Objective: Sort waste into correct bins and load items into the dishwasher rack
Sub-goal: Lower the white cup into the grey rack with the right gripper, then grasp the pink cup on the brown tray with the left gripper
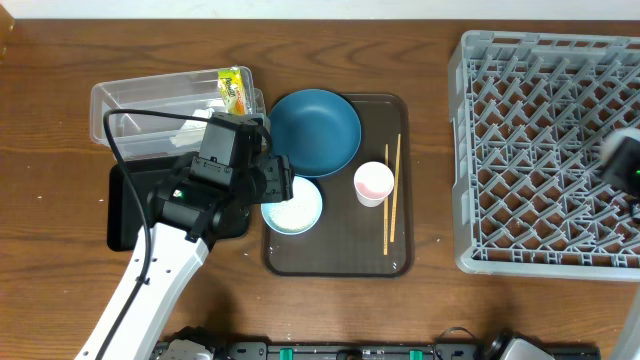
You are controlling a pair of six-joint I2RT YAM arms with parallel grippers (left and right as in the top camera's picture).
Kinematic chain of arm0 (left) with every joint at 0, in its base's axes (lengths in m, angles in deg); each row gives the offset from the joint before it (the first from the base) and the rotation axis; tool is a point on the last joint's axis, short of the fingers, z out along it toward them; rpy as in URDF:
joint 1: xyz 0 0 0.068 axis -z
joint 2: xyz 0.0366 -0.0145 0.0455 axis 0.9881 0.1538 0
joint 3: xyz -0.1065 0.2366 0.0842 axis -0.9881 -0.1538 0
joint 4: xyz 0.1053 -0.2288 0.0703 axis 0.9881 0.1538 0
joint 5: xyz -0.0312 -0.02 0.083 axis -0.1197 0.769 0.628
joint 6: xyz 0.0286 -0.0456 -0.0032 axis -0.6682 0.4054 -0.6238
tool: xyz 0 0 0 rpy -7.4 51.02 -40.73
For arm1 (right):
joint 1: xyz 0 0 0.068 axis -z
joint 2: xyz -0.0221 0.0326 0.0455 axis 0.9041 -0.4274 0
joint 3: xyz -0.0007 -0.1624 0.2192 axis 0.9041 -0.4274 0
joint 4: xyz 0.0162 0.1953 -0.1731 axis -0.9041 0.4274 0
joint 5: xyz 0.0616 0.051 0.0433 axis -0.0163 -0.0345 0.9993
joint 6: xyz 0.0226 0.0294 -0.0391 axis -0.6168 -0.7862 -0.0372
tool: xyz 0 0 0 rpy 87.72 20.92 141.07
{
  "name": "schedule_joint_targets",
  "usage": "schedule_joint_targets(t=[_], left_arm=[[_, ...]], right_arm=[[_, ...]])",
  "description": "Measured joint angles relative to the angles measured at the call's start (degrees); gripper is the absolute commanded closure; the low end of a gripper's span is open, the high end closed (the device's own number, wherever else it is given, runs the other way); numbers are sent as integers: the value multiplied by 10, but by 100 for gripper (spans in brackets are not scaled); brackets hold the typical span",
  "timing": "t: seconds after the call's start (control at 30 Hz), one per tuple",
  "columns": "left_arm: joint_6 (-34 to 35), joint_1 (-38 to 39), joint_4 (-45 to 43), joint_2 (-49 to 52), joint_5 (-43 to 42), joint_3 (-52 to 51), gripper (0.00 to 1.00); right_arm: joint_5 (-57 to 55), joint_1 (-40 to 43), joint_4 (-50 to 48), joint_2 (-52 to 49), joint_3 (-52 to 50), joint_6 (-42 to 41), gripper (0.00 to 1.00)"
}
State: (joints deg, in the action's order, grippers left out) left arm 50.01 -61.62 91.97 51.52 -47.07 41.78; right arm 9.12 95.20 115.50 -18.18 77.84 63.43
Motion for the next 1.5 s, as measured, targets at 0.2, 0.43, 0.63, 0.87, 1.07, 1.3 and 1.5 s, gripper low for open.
schedule_joint_targets(t=[0.2, 0.43, 0.63, 0.87, 1.07, 1.3, 1.5], left_arm=[[0, 0, 0, 0, 1, 0, 33], [0, 0, 0, 0, 2, 0, 32], [0, 0, 0, 0, 2, 0, 32], [0, 0, 0, 0, 3, 0, 26], [-2, 0, -8, 0, 3, 0, 25], [-5, 3, -79, 17, 2, 0, 25], [-7, 42, -136, 96, -4, 0, 25]], right_arm=[[-13, 75, -5, -73, 9, -17, 99], [-15, 119, -3, -149, 9, -32, 77], [-15, 132, -1, -182, 9, -43, 27], [49, 132, -8, -188, 10, -48, 1], [143, 131, -6, -186, 10, -43, 1], [217, 80, 14, -137, 10, -16, 1], [238, -24, 42, -95, 11, 10, 1]])
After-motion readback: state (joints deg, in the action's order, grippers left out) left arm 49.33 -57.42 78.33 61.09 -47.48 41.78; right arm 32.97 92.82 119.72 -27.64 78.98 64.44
